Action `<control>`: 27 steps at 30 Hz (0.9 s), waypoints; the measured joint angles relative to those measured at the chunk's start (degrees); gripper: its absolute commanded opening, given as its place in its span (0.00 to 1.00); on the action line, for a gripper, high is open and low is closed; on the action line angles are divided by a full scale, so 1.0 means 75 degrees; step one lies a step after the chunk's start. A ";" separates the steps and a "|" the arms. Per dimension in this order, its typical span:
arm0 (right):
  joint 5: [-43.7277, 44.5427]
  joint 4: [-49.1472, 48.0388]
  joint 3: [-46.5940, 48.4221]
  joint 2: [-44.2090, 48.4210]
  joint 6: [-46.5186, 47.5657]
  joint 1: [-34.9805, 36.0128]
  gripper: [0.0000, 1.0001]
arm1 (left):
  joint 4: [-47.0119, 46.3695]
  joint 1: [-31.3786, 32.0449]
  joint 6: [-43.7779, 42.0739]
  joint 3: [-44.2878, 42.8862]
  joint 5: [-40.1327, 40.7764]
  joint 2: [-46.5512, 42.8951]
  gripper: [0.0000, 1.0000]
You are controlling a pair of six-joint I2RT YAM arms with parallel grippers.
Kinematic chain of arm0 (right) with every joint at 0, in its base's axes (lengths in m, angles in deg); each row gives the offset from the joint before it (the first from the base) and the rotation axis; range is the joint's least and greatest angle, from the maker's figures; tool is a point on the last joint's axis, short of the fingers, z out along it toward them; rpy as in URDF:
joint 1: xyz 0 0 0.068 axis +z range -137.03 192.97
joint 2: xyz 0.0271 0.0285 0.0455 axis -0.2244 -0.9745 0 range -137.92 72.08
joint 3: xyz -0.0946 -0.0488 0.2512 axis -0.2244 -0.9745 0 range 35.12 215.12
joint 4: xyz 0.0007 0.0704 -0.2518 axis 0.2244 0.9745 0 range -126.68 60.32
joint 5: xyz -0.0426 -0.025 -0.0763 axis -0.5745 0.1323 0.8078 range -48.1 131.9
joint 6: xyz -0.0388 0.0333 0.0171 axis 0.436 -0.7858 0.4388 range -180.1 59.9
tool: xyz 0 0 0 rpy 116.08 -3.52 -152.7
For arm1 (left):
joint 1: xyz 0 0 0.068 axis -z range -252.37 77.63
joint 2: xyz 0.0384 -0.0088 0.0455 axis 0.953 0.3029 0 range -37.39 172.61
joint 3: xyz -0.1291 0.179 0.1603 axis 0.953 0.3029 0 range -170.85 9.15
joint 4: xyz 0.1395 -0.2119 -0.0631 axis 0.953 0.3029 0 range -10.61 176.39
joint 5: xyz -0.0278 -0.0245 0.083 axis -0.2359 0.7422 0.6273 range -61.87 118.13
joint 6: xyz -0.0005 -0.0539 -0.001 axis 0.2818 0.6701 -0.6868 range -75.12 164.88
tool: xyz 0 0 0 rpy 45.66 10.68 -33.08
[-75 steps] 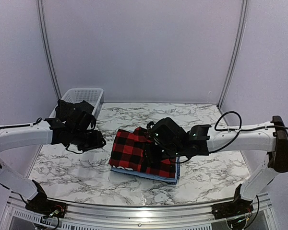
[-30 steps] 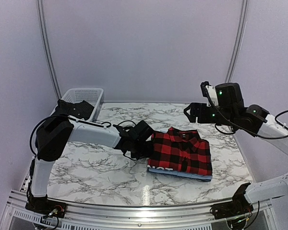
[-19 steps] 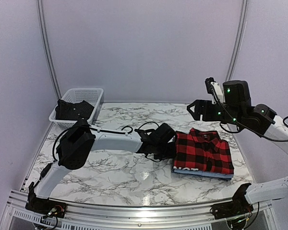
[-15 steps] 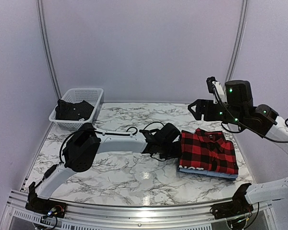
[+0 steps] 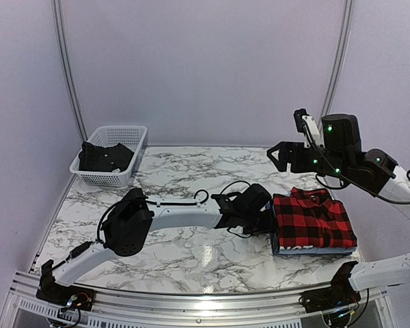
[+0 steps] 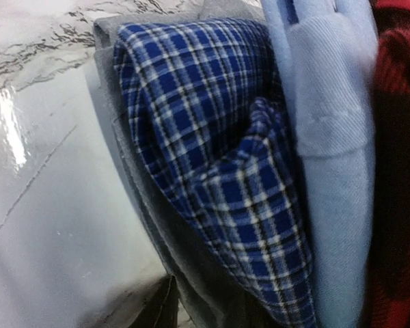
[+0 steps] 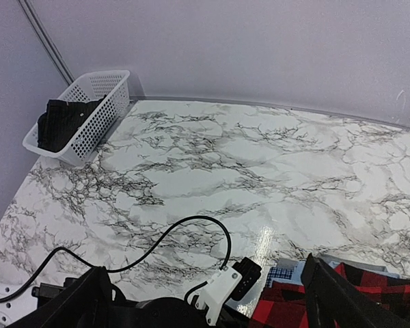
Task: Fold and stack the long sleeve shirts
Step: Move the square-folded shirt to the corner of the board, then reset both arms
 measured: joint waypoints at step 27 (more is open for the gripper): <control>0.0277 -0.0860 0.0236 -0.1186 0.0035 -0.0003 0.98 | -0.0358 -0.1821 -0.1804 0.6030 0.1664 -0.6114 0.64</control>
